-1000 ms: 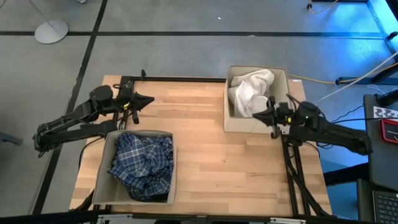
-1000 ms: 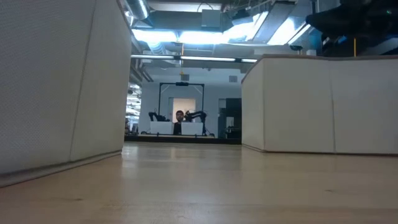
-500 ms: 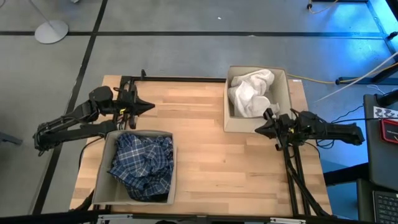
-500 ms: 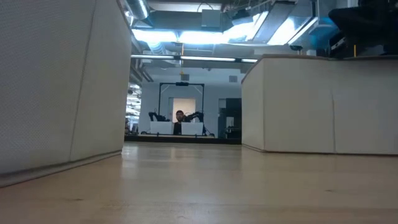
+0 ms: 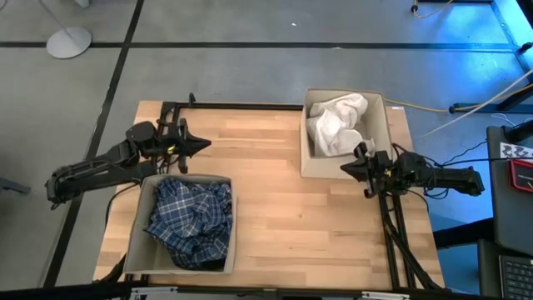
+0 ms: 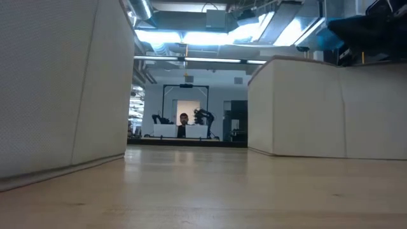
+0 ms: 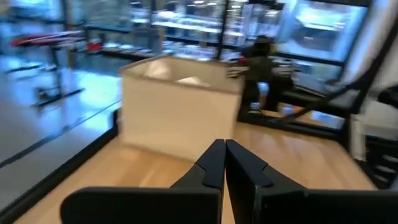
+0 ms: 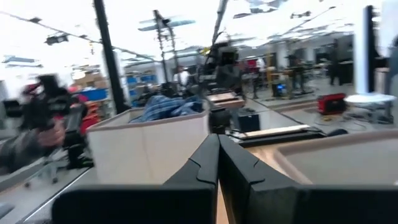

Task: Sort clothes
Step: Return to Home Position

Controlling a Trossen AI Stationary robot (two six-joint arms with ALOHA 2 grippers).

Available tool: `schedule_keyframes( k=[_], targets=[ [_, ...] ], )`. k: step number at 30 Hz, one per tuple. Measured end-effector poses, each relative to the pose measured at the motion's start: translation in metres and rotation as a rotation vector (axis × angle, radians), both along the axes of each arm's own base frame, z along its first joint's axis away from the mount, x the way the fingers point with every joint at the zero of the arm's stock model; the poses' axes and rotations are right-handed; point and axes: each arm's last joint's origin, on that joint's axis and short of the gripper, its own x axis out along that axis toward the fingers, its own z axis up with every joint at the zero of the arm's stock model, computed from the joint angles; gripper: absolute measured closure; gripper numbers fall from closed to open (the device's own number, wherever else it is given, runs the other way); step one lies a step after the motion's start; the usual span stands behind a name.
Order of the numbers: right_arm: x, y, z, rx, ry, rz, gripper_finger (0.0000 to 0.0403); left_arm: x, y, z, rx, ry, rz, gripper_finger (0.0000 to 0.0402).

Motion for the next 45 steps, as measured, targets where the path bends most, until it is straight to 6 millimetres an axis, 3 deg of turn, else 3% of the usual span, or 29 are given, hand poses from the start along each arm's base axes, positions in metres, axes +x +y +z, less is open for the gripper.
schedule_keyframes(
  k=[10, 19, 30, 37, 45],
  targets=[
    [0.000, -0.003, -0.002, 0.047, 0.016, -0.083, 0.0391, -0.019, -0.011, -0.042, -0.095, 0.006, 0.161, 0.0401],
    [0.001, -0.002, -0.003, 0.073, 0.028, -0.038, 0.0391, -0.019, -0.016, -0.077, -0.063, -0.108, 0.112, 0.0399],
    [0.002, -0.001, -0.014, 0.064, 0.147, -0.031, 0.0391, -0.014, -0.017, -0.085, -0.029, -0.171, 0.041, 0.0398],
    [0.002, -0.001, -0.008, 0.064, 0.076, -0.006, 0.0391, -0.014, -0.017, -0.087, -0.101, -0.180, 0.048, 0.0398],
    [-0.005, 0.009, 0.010, 0.100, -0.010, 0.351, 0.0391, -0.014, -0.017, -0.088, -0.134, -0.177, 0.048, 0.0398]
  ],
)
